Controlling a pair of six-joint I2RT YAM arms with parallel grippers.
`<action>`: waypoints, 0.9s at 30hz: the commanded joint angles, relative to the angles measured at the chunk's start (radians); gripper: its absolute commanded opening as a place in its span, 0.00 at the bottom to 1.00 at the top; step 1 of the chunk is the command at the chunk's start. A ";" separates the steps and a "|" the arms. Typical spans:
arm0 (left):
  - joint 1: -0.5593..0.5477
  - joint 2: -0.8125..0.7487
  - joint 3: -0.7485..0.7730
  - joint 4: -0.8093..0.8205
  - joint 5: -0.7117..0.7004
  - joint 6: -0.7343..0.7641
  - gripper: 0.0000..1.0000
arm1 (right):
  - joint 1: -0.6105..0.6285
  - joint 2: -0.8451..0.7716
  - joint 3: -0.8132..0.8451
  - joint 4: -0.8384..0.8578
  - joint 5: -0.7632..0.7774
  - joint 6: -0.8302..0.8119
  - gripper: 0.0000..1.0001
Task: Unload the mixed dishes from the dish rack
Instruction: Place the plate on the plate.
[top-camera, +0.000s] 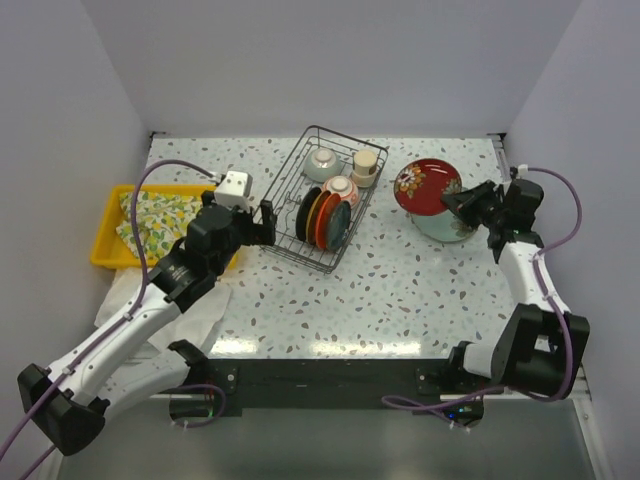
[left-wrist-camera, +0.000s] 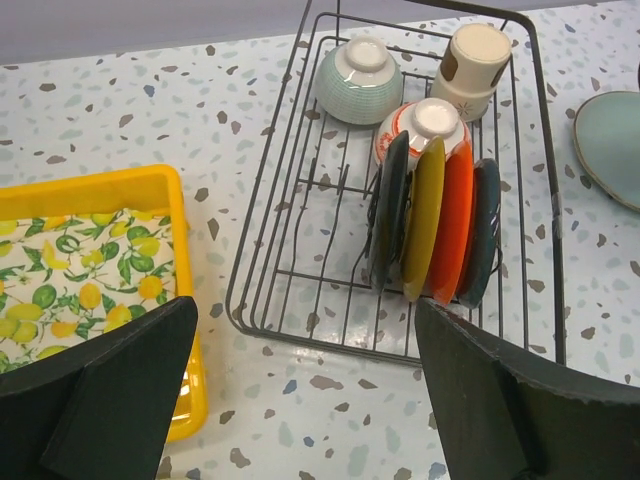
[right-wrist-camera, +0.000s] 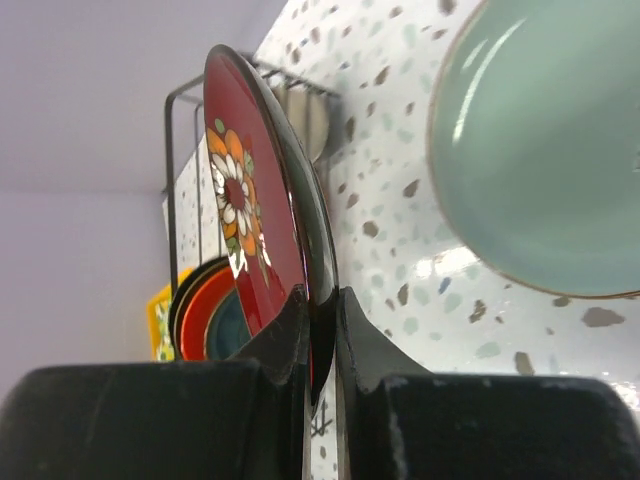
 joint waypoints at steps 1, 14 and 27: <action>0.006 -0.047 -0.024 0.005 -0.053 0.039 0.95 | -0.077 0.057 0.002 0.138 0.018 0.093 0.00; 0.006 -0.059 -0.045 -0.001 -0.018 0.033 0.95 | -0.176 0.290 -0.028 0.207 0.032 0.148 0.00; 0.006 -0.013 -0.035 0.001 0.013 0.012 0.95 | -0.177 0.408 0.025 0.121 0.026 0.044 0.02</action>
